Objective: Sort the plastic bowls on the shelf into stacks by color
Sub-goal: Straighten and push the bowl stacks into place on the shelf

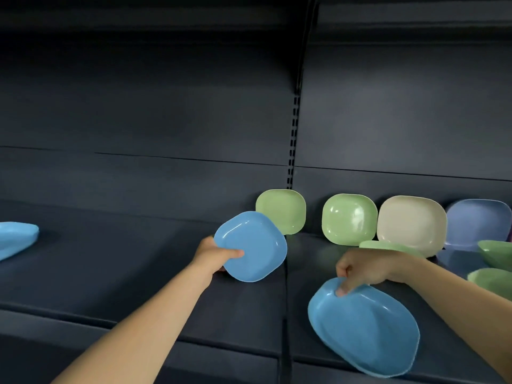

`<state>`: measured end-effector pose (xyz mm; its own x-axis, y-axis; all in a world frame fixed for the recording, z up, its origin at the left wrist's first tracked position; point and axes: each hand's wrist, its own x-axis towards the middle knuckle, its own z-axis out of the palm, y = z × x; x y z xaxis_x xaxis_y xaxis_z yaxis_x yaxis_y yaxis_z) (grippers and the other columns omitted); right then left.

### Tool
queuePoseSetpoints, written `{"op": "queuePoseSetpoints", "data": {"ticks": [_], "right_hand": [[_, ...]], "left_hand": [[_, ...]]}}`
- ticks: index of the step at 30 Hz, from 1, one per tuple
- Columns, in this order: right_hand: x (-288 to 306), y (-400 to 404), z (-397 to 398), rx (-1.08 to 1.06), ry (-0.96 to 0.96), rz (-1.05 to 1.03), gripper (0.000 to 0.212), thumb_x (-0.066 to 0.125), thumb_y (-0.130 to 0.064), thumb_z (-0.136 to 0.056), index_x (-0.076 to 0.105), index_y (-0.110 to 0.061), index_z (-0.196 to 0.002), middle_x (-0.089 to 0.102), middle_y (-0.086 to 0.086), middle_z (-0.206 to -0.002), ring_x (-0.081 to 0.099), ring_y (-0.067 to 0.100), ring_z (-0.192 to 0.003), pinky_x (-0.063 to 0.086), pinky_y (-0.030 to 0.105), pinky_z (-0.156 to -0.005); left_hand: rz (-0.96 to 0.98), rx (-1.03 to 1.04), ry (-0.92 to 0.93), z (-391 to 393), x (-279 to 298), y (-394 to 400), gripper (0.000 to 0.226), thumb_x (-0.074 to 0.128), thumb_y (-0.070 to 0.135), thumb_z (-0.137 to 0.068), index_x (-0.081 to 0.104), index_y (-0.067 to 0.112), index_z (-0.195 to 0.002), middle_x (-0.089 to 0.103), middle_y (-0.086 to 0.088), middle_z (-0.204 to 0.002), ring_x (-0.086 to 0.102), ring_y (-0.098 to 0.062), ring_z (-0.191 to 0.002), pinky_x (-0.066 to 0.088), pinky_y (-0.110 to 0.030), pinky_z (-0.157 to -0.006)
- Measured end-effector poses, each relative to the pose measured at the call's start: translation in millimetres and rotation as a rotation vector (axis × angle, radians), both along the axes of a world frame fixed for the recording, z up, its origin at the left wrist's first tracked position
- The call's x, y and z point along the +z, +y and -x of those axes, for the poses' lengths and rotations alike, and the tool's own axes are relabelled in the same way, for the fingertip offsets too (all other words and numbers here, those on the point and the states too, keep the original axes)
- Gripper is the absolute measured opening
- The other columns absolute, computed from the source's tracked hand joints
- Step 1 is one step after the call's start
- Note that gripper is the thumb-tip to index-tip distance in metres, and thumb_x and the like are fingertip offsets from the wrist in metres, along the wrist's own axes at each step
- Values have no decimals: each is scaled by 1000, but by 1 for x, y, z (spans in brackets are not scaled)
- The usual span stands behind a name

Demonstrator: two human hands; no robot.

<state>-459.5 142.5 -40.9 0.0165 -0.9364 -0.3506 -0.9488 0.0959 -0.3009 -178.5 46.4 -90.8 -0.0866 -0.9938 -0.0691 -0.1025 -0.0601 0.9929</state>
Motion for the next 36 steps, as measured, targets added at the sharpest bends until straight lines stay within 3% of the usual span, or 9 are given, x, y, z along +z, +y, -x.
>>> {"op": "queuePoseSetpoints", "data": {"ticks": [5,9,11,15,20,25,29,36], "right_hand": [[8,-17,-48,-99,-349,54,23,69,-24,-84,54,-16,-69,55,-13,-56,51,-1,-49,39,13,-49],[9,-36,-103,-200,-610,103,18,65,-18,-89,64,-1,-96,73,7,-89,68,15,-74,50,22,-60],[8,-46,-137,-253,-732,133,18,60,-12,-92,66,-3,-106,73,11,-102,69,20,-84,54,25,-66],[7,-68,-213,-338,-918,202,20,52,-3,-94,65,-5,-109,72,8,-98,68,21,-83,55,28,-63],[9,-86,-309,-360,-984,257,17,50,-7,-96,65,-11,-104,71,9,-101,68,26,-90,54,35,-69],[5,-105,-402,-334,-1039,277,13,52,-10,-96,64,-10,-100,71,9,-96,67,25,-82,53,34,-66],[7,-127,-461,-298,-1064,282,14,52,-10,-96,64,-9,-103,70,8,-95,67,24,-82,53,33,-67],[12,-175,-537,-246,-1089,277,14,52,-9,-96,64,-10,-103,70,8,-97,67,27,-87,54,34,-69]], "left_hand": [[0,13,81,-65,12,-5,39,75,0,-74,63,13,-108,69,-5,-105,66,-22,-95,55,-32,-71],[-9,45,113,-134,22,-12,40,73,0,-76,61,10,-112,68,-7,-108,66,-23,-95,55,-31,-68],[-14,70,147,-169,27,-15,39,70,-3,-78,60,9,-113,67,-8,-109,65,-24,-96,54,-30,-66],[3,106,196,-242,33,-18,36,68,-5,-79,61,10,-111,67,-8,-109,65,-24,-95,53,-31,-65],[31,192,271,-332,38,-18,22,64,-3,-84,60,11,-100,66,-9,-104,63,-27,-95,53,-34,-70],[39,354,265,-415,41,-24,16,66,3,-84,62,10,-98,66,-11,-104,63,-31,-98,53,-43,-84],[65,469,247,-469,45,-40,10,64,6,-87,61,15,-89,65,-9,-107,61,-28,-97,52,-40,-82],[115,601,261,-524,62,-76,14,59,4,-89,59,12,-100,61,-9,-100,59,-30,-94,51,-42,-89]]}}
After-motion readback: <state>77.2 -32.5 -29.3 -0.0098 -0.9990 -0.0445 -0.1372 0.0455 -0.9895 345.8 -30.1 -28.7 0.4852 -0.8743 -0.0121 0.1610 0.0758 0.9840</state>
